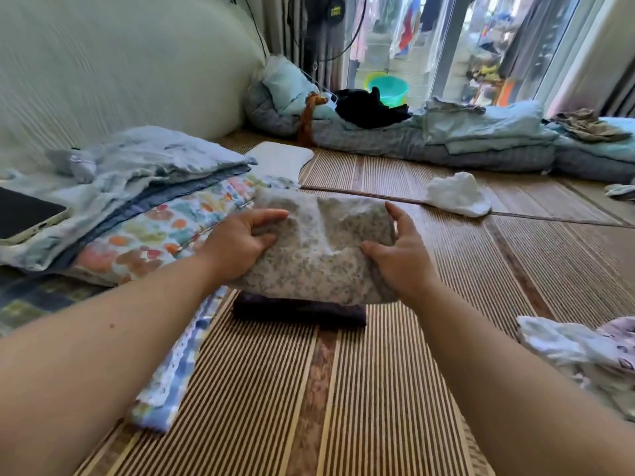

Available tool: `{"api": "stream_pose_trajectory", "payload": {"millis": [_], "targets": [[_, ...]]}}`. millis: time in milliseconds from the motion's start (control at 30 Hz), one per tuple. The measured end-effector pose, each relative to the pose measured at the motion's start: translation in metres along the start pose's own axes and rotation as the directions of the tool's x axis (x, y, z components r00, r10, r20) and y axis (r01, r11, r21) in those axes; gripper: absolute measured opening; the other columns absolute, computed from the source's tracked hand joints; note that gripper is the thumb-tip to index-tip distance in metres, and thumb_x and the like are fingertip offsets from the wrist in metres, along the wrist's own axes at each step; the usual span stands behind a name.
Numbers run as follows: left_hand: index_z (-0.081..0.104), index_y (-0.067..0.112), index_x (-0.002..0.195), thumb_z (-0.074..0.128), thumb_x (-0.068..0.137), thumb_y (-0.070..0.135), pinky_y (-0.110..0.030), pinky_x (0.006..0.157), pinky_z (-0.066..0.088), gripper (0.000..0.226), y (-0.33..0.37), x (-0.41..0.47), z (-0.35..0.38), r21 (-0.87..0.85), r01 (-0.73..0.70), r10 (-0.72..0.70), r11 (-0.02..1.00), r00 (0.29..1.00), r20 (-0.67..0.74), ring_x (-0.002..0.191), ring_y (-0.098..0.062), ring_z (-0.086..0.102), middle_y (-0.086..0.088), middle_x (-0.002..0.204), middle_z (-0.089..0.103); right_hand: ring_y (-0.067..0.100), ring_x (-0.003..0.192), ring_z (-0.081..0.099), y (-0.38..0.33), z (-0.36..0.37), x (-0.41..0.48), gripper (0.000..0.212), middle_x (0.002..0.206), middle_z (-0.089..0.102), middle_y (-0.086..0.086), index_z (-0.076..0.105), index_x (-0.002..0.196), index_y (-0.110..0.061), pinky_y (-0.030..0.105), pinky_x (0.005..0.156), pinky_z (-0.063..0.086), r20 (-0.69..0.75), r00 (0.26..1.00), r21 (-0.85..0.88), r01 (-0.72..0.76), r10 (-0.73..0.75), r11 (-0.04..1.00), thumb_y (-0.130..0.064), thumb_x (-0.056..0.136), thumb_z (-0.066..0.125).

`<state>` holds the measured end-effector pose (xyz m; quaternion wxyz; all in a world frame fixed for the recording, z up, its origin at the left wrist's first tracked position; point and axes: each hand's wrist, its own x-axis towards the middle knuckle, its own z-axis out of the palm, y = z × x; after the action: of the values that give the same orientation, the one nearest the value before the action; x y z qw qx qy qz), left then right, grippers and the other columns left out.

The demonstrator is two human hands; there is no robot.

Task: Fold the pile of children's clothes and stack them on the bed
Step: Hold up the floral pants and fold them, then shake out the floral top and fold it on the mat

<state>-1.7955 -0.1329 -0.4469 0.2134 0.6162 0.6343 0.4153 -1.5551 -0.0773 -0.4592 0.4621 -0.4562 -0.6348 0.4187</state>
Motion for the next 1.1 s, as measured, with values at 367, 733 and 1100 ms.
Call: {"api": "stream_pose_trajectory", "payload": {"millis": [367, 733, 1100], "targets": [[0.027, 0.041, 0.148, 0.057, 0.078, 0.070, -0.045, 0.117, 0.016, 0.082, -0.078, 0.031, 0.051, 0.481, 0.347, -0.490, 0.805, 0.846, 0.210, 0.146, -0.039, 0.007, -0.014, 0.160, -0.013, 0.033, 0.147, 0.008, 0.088, 0.041, 0.046, 0.087, 0.160, -0.016, 0.003, 0.016, 0.151, -0.040, 0.045, 0.118, 0.015, 0.253, 0.878, -0.721, -0.109, 0.406, 0.685, -0.071, 0.079, 0.054], [0.017, 0.047, 0.148, 0.056, 0.086, 0.056, -0.057, 0.118, 0.007, 0.074, 0.039, -0.055, 0.115, 0.511, -0.202, -0.035, 0.836, 0.909, 0.416, 0.149, -0.022, -0.007, 0.003, 0.162, -0.001, 0.024, 0.148, 0.005, 0.022, -0.044, -0.076, 0.096, 0.162, -0.006, -0.003, 0.014, 0.149, -0.044, 0.057, 0.116, 0.011, 0.220, 0.961, -0.843, 0.101, 0.167, 0.528, -0.080, 0.069, 0.054], [0.020, 0.047, 0.147, 0.060, 0.086, 0.048, -0.048, 0.120, 0.010, 0.073, 0.204, -0.197, 0.271, 0.289, -0.490, 0.189, 0.823, 0.714, 0.674, 0.148, -0.022, -0.001, 0.003, 0.162, 0.003, 0.019, 0.145, 0.023, 0.012, -0.271, -0.276, 0.087, 0.160, 0.013, 0.000, 0.026, 0.147, -0.042, 0.041, 0.113, 0.029, -0.174, 0.946, -0.818, -0.293, 0.272, 0.495, -0.063, 0.073, 0.066]]}}
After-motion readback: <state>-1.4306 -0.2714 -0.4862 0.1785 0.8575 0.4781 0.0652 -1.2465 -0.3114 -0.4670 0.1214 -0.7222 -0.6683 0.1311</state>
